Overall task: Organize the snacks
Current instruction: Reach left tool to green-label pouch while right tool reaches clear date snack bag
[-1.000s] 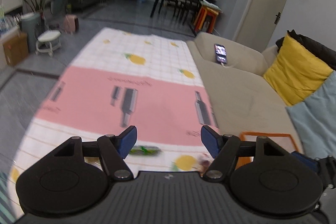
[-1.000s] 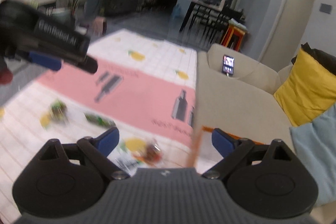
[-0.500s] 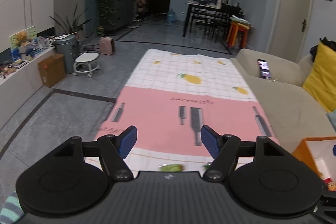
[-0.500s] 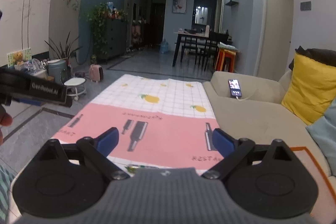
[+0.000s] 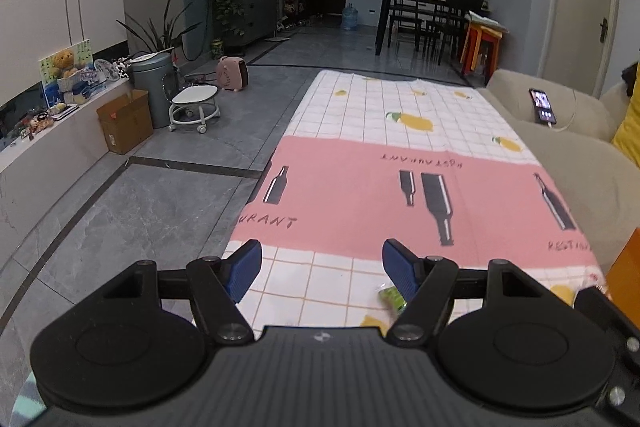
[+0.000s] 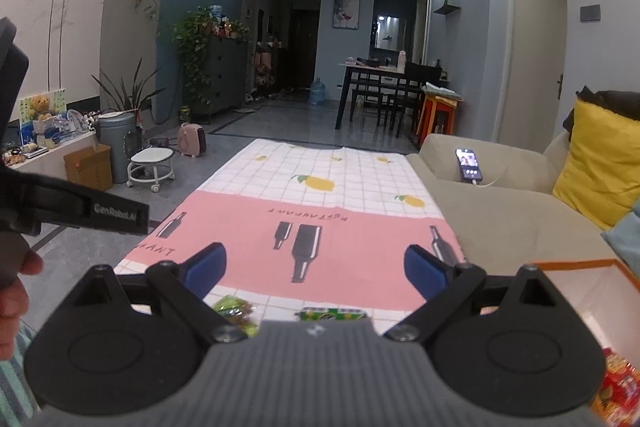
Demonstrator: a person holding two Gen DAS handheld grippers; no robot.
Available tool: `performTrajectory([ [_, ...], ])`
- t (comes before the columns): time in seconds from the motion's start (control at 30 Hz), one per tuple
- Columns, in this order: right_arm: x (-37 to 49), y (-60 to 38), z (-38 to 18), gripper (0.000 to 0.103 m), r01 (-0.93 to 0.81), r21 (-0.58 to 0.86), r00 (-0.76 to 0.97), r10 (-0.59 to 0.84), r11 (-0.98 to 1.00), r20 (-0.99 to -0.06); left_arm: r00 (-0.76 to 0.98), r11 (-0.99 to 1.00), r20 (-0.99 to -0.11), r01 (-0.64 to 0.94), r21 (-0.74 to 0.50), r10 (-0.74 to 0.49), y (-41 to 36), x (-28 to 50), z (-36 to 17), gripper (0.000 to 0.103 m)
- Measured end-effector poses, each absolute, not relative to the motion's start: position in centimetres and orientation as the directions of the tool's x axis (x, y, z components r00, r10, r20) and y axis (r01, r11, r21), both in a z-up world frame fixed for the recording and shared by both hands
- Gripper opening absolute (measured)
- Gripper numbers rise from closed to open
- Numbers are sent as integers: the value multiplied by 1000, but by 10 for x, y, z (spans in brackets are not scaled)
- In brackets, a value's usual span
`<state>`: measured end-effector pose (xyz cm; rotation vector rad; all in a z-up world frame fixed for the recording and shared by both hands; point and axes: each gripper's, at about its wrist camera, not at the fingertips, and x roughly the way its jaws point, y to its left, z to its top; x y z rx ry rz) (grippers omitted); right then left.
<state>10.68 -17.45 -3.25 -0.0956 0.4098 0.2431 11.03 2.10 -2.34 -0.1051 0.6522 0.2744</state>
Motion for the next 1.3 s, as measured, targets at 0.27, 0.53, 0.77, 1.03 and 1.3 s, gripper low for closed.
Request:
performTrajectory([
  [0.27, 122, -162, -56, 88, -237, -13, 862, 204, 971, -464, 766, 974, -630, -217, -64, 130, 32, 119, -45, 69],
  [0.53, 147, -175, -86, 86, -182, -36, 836, 136, 983, -531, 711, 976, -702, -175, -126, 37, 18, 145, -70, 70],
  [0.77, 172, -207, -120, 86, -62, -56, 792, 15, 996, -610, 667, 961, -743, -238, -138, 59, 8, 164, -94, 70],
  [1.03, 204, -243, -151, 86, 32, -113, 772, -96, 993, -628, 617, 946, -782, -295, -132, 83, -5, 186, -117, 70],
  [1.3, 245, -275, -169, 86, 46, -170, 763, -145, 984, -630, 623, 951, -777, -288, -115, 94, -15, 202, -125, 82],
])
